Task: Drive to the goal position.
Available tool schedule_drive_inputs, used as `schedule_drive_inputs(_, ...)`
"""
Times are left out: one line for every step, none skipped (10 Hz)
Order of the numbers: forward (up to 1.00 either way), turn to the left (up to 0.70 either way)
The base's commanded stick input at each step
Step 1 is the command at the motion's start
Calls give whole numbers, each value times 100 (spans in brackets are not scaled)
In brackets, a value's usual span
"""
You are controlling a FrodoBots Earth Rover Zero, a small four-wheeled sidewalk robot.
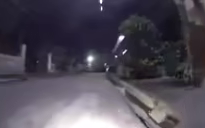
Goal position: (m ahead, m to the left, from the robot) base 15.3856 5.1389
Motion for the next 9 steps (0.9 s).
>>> schedule_drive_inputs(70,0)
schedule_drive_inputs(70,0)
schedule_drive_inputs(70,0)
schedule_drive_inputs(70,0)
schedule_drive_inputs(70,0)
schedule_drive_inputs(70,0)
schedule_drive_inputs(70,0)
schedule_drive_inputs(70,0)
schedule_drive_inputs(70,-21)
